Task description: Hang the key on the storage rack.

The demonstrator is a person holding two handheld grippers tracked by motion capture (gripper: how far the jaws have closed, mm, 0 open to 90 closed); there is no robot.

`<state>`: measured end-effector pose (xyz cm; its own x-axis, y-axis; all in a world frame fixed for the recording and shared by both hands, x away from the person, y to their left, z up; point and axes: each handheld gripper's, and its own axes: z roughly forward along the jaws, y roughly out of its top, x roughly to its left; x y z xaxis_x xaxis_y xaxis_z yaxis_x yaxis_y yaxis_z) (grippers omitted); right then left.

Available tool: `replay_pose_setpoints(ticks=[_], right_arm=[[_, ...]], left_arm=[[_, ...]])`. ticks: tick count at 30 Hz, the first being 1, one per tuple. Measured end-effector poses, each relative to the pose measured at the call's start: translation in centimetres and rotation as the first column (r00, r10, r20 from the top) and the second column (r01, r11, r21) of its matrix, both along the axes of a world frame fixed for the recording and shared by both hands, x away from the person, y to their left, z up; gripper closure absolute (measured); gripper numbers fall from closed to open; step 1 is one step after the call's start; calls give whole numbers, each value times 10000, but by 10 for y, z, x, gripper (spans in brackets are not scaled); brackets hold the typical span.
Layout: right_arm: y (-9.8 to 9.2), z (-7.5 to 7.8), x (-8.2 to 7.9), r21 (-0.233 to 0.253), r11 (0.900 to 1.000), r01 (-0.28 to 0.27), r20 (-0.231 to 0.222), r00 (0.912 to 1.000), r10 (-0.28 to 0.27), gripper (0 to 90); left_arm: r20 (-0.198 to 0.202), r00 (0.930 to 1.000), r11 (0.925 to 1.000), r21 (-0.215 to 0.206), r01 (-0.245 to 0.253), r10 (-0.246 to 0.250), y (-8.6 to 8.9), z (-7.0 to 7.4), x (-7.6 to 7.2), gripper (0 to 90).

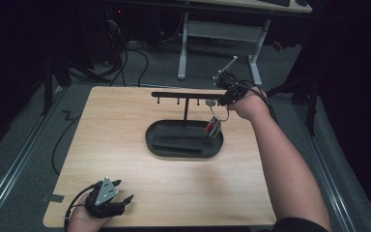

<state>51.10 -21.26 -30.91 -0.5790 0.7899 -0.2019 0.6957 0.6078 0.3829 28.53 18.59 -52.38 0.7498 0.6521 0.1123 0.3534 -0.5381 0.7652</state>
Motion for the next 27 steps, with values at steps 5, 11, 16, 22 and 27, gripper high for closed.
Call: replay_pose_setpoints(ticks=[5,11,16,22,27], right_arm=[[-2,-6,3,-25,10000,69,-48,10000,-69,875],[-4,-8,5,152,9994,317,233,9992,-320,830],[-5,-7,3,230,9987,449,370,9983,-457,789],[-9,-6,-5,351,9980,523,505,9973,-540,671],[-16,-7,-13,651,9957,654,640,9955,-696,490]], left_arm=[[-7,10000,10000,5,30,-30,-1,-1,1,323],[-48,10000,10000,27,67,-67,-1,-1,1,323],[-51,10000,10000,27,70,-70,-1,-1,1,323],[-74,9999,9999,76,130,-129,-2,-1,1,323],[-67,9998,9998,112,174,-173,-4,-1,1,322]])
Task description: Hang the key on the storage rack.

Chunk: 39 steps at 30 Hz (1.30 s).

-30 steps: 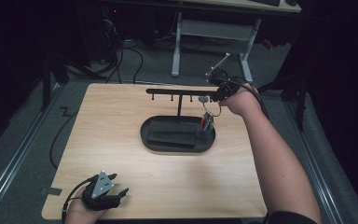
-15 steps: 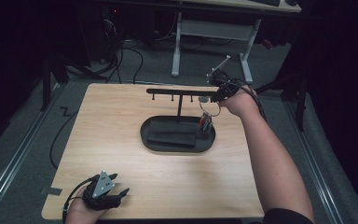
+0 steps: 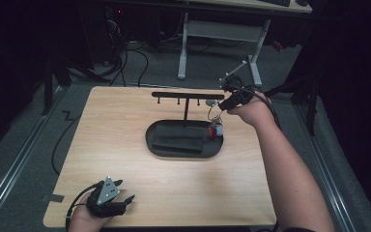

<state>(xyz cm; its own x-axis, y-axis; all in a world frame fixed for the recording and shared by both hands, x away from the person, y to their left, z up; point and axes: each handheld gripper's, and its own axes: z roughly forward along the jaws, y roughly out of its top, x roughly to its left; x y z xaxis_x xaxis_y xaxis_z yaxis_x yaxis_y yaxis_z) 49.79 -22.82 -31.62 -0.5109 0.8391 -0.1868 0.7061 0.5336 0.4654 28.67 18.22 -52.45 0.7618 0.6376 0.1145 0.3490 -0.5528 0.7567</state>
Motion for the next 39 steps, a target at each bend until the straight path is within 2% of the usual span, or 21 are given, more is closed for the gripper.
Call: replay_pose_setpoints(ticks=[3,9,12,15,22,36,39], right_arm=[[-4,-2,-7,297,9995,77,-104,9999,-74,405],[-16,-13,-20,801,9966,183,287,9994,-206,314],[-21,-19,-26,765,9969,209,376,9990,-239,282],[-27,-24,-31,1067,9937,355,534,9977,-413,264],[-37,-35,-42,1414,9888,474,887,9942,-603,246],[-52,-59,-62,2126,9769,239,1085,9929,-479,218],[-53,-67,-69,2372,9713,173,951,9946,-409,219]], left_arm=[[-4,10000,10000,40,19,-19,-1,0,0,321],[23,10000,10000,-25,-46,46,-1,0,0,319],[-21,10000,10000,7,-18,18,-2,0,0,317],[-17,10000,10000,19,-44,44,-2,-1,0,317],[-42,10000,10000,55,-77,77,-3,-2,-1,317],[-96,9999,9999,101,-86,87,-4,-4,-1,317],[-107,9999,9999,93,-81,82,-4,-5,-1,317]])
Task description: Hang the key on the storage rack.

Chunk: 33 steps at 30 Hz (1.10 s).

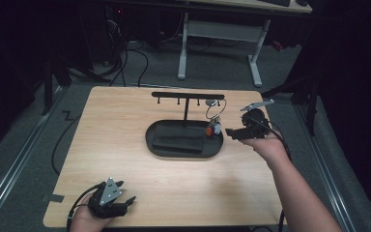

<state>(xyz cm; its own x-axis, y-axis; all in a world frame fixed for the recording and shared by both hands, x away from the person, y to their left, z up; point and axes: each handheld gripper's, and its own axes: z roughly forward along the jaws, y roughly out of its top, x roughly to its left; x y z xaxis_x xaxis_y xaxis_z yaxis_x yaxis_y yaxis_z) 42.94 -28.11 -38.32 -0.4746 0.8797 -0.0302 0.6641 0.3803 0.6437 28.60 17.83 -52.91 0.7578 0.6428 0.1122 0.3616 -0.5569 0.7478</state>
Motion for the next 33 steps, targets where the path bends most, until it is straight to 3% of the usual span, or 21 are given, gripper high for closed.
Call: replay_pose_setpoints(ticks=[3,5,10,12,13,14,17,21,23,28,30,32,33], right_arm=[[-1,-6,-7,113,9999,-60,38,10000,59,208],[-2,-11,-12,71,9999,-116,354,9993,113,209],[-4,-25,-24,289,9995,-89,274,9996,81,203],[1,-32,-26,-269,9993,256,-27,9997,-257,142],[3,-35,-29,-672,9977,107,18,9999,-106,164],[4,-40,-35,-864,9961,175,18,9998,-175,278],[10,-54,-45,-517,9986,127,-216,9997,-138,268],[19,-76,-62,126,9995,-273,-68,9996,274,227],[21,-88,-71,178,9989,-427,-2,9991,427,224],[20,-117,-96,1255,9910,-471,-23,9989,477,189],[17,-124,-107,1676,9849,-430,211,9990,400,168],[11,-132,-121,2223,9748,-164,724,9974,3,187],[7,-133,-127,2075,9782,-13,769,9969,-150,186]], left_arm=[[-21,10000,10000,17,31,-31,0,0,0,317],[-37,10000,10000,28,43,-43,0,0,1,317],[-62,10000,10000,38,27,-27,0,-1,1,317],[-74,10000,10000,40,20,-19,-1,-1,1,317],[-96,9999,10000,62,37,-37,-1,-1,1,317],[-101,9999,10000,68,48,-47,-1,-1,1,317],[-103,9999,9999,94,53,-52,-2,-2,1,317],[-133,9999,9999,123,85,-83,-3,-2,0,317],[-120,9999,9998,139,113,-111,-4,-3,0,317],[-124,9998,9998,135,165,-163,-4,-3,0,317],[-122,9998,9997,136,181,-180,-4,-3,0,317],[-121,9997,9997,128,205,-204,-5,-2,0,317],[-97,9997,9997,71,234,-234,-5,-2,0,317]])
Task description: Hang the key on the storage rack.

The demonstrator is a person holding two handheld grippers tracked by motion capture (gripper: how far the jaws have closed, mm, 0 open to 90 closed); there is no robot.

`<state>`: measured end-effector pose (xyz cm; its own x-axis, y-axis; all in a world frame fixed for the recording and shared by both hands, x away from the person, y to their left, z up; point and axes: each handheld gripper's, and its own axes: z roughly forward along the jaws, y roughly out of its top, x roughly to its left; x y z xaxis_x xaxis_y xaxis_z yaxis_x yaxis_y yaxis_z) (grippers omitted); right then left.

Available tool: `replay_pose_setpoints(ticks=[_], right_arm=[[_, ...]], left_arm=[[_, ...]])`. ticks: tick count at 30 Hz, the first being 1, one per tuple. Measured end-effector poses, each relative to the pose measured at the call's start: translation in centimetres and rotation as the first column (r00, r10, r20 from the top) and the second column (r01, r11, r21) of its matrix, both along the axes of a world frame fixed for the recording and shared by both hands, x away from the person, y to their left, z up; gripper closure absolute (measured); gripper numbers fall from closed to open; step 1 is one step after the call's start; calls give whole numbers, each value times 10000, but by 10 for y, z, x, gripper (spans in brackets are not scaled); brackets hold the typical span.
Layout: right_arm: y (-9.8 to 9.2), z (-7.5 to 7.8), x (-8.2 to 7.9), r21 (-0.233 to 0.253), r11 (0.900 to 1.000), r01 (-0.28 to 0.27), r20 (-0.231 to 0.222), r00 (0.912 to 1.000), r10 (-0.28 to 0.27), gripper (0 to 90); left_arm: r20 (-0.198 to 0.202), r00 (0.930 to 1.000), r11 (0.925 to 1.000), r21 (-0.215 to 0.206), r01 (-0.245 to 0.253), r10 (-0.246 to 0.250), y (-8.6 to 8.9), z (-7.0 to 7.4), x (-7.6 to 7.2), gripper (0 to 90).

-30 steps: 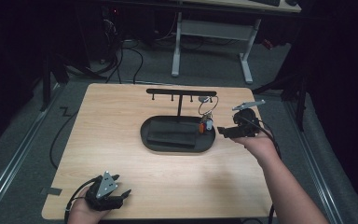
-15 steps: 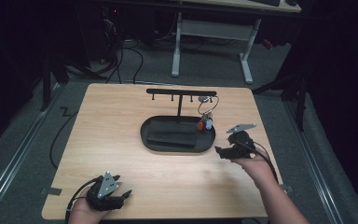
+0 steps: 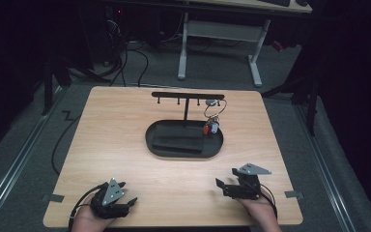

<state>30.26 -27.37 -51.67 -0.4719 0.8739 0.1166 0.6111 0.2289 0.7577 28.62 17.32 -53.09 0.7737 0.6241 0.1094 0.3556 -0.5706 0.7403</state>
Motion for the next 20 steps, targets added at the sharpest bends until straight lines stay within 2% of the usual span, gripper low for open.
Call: replay_pose_setpoints(ticks=[1,3,4,6,9,20], right_arm=[[-4,3,-3,-209,9998,27,47,10000,-26,178],[-10,0,-6,-69,9992,387,375,9986,-385,192],[-13,-3,-6,74,9982,602,151,9981,-603,191],[-17,-7,-3,250,9978,622,-136,9980,-618,187],[-16,-6,-1,206,9974,688,89,9976,-690,188],[-14,-8,-1,105,9980,624,-59,9980,-624,189]], left_arm=[[13,10000,10000,-8,26,-26,0,0,0,317],[17,10000,10000,13,90,-90,-2,0,1,317],[-2,10000,10000,2,78,-78,-2,0,2,317],[-24,10000,10000,-5,52,-52,-3,0,3,317],[-27,9999,9999,74,112,-112,-5,0,2,316],[42,10000,10000,-68,56,-55,0,2,3,316]])
